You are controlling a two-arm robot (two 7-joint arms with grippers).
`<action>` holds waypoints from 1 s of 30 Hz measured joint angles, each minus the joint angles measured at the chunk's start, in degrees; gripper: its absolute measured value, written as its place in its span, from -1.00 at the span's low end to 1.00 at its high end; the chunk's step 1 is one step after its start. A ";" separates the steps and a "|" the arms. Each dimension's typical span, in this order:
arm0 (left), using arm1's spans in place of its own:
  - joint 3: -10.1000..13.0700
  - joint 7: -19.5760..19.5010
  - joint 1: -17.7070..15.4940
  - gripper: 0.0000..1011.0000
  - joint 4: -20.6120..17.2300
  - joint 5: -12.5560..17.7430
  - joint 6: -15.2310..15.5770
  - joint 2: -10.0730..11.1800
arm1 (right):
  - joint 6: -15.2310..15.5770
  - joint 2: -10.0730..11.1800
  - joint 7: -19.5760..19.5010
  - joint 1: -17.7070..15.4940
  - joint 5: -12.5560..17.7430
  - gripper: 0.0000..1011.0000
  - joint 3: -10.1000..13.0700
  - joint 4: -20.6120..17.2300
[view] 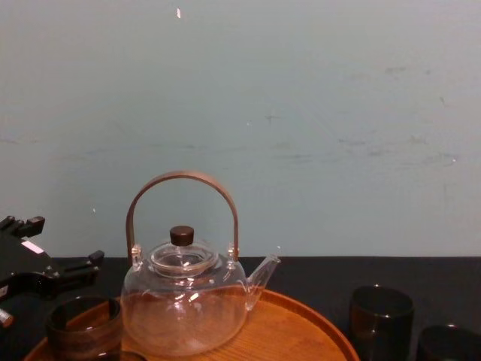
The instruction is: Pick up the glass from the table and place it on the tray.
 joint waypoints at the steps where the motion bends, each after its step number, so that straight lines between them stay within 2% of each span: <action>1: 0.00 0.00 0.00 0.98 0.00 0.00 0.00 0.00 | 0.03 -0.16 0.18 0.16 -0.06 0.98 -0.02 0.27; 12: 0.00 0.00 0.00 0.98 0.00 0.00 0.00 0.00 | 0.20 -2.39 2.63 2.37 -0.64 0.98 -0.22 3.79; 30: 0.00 0.00 0.00 0.98 0.00 0.00 0.00 0.00 | -0.50 -4.25 4.33 5.22 -1.20 0.98 -0.94 7.39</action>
